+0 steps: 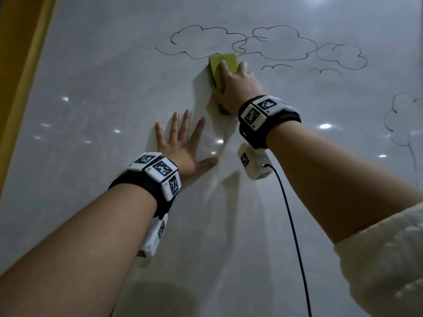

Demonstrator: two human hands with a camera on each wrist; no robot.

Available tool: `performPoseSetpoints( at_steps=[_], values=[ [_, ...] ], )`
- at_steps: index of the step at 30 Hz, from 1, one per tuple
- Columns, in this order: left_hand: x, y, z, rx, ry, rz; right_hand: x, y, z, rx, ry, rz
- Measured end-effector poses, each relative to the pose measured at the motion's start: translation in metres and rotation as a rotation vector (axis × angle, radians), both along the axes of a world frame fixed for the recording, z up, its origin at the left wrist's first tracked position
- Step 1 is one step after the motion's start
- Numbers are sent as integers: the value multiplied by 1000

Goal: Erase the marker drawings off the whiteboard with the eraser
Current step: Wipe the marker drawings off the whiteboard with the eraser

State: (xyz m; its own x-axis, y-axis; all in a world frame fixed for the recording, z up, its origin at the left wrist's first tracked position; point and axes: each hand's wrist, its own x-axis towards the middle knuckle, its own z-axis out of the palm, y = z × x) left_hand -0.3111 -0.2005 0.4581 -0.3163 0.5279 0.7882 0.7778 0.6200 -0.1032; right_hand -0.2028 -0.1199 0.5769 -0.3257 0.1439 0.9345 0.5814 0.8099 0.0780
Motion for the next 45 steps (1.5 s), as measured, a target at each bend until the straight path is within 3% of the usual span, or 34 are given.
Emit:
performPoseSetpoints(
  at_steps=[2, 6, 11, 16, 23, 30, 35, 38, 42, 45],
  values=[
    [0, 0, 1, -10, -4, 1, 5, 4, 2, 22, -4, -21],
    [0, -2, 1, -19, -21, 4, 15, 14, 0, -115, 104, 8],
    [0, -1, 3, -24, -47, 13, 31, 33, -2, -44, 46, -43],
    [0, 0, 1, -16, -32, 22, 55, 51, 8, -187, 127, -60],
    [2, 0, 0, 9, -21, 37, 69, 69, -1, -27, 9, -119],
    [4, 1, 0, 72, 3, 38, 78, 81, 11, -205, 159, -40],
    [8, -1, 6, 172, 50, 4, 84, 87, 8, -110, 78, -55],
    [16, 1, 12, 188, 76, 71, 103, 102, 12, -138, 124, -82],
    [23, 8, 12, 196, 21, 97, 106, 108, 8, -205, 190, -55],
    [27, 17, 8, 241, -30, 92, 99, 108, 1, -140, 146, -61]
  ],
)
